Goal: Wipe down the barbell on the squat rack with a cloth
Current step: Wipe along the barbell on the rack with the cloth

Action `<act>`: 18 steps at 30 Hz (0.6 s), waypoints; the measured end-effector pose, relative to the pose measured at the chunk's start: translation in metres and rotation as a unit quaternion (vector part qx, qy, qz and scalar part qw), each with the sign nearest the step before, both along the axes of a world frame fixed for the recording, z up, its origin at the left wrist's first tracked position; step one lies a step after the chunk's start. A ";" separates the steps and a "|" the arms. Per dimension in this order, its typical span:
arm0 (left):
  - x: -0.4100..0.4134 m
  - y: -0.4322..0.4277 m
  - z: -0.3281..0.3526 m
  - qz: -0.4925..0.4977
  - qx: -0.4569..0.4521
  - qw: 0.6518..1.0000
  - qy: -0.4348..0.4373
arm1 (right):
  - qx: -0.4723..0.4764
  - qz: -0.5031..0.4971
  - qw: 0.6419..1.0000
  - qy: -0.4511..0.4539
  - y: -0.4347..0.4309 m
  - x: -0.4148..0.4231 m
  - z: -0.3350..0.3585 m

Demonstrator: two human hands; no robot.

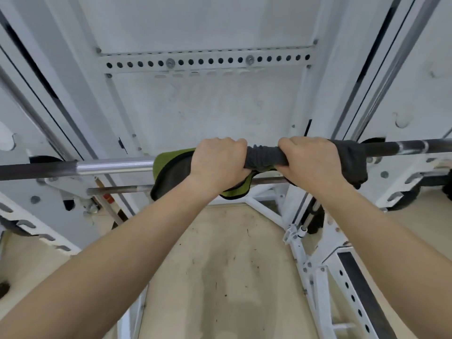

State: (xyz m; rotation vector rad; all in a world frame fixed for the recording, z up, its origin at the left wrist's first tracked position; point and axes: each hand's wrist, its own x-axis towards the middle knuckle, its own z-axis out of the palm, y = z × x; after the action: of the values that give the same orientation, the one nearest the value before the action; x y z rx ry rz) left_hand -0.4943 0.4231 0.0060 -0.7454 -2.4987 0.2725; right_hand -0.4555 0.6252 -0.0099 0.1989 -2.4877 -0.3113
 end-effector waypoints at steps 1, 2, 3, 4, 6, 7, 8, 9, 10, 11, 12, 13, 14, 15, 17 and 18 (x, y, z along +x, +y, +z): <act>0.000 0.008 -0.001 0.001 0.004 1.000 -0.002 | -0.002 0.000 1.000 0.003 0.003 -0.001 -0.001; 0.000 0.012 -0.001 0.002 0.008 1.000 -0.002 | -0.009 -0.003 1.000 0.008 0.002 -0.002 -0.002; 0.000 0.014 -0.001 -0.001 0.010 1.000 0.000 | -0.017 -0.007 1.000 0.013 -0.001 -0.003 -0.002; 0.001 0.012 -0.001 -0.003 0.011 1.000 0.000 | -0.024 -0.013 0.999 0.016 -0.005 -0.003 -0.002; 0.002 0.001 0.001 -0.003 0.009 1.000 -0.005 | -0.028 -0.014 0.999 0.013 -0.018 -0.003 -0.001; 0.001 -0.007 0.001 0.000 0.011 1.000 -0.008 | -0.026 -0.011 1.000 0.010 -0.026 -0.004 -0.001; 0.000 -0.017 0.000 0.005 0.015 1.000 -0.010 | -0.024 -0.006 1.000 0.006 -0.036 -0.005 0.000; -0.002 -0.029 0.000 0.012 0.019 1.000 -0.012 | -0.025 0.001 1.000 0.004 -0.049 -0.007 0.000; -0.005 -0.043 -0.001 0.017 0.022 1.000 -0.010 | -0.029 0.010 1.000 0.004 -0.063 -0.010 0.001; -0.008 -0.058 -0.002 0.019 0.026 0.999 -0.005 | -0.035 0.021 0.999 0.007 -0.079 -0.013 0.001; -0.011 -0.073 -0.003 0.019 0.029 0.999 0.002 | -0.039 0.029 0.999 0.008 -0.096 -0.016 0.001; -0.014 -0.088 -0.003 0.019 0.029 0.999 0.006 | -0.040 0.035 0.999 0.007 -0.113 -0.020 0.000; -0.015 -0.103 -0.004 0.020 0.027 0.999 0.009 | -0.037 0.038 0.999 0.005 -0.131 -0.023 0.000; -0.017 -0.115 -0.004 0.020 0.027 0.999 0.010 | -0.033 0.040 0.999 0.001 -0.147 -0.026 -0.001; -0.018 -0.132 -0.003 0.022 0.029 0.999 0.008 | -0.032 0.043 0.999 -0.004 -0.171 -0.031 -0.001; -0.019 -0.136 -0.003 0.026 0.029 0.999 0.006 | -0.036 0.046 0.998 -0.002 -0.177 -0.033 -0.001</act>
State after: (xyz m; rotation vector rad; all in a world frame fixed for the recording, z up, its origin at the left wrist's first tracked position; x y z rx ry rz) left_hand -0.5135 0.2874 0.0028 -0.6534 -2.5055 0.2212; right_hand -0.4881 0.4487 -0.0112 0.2838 -2.4795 -0.1830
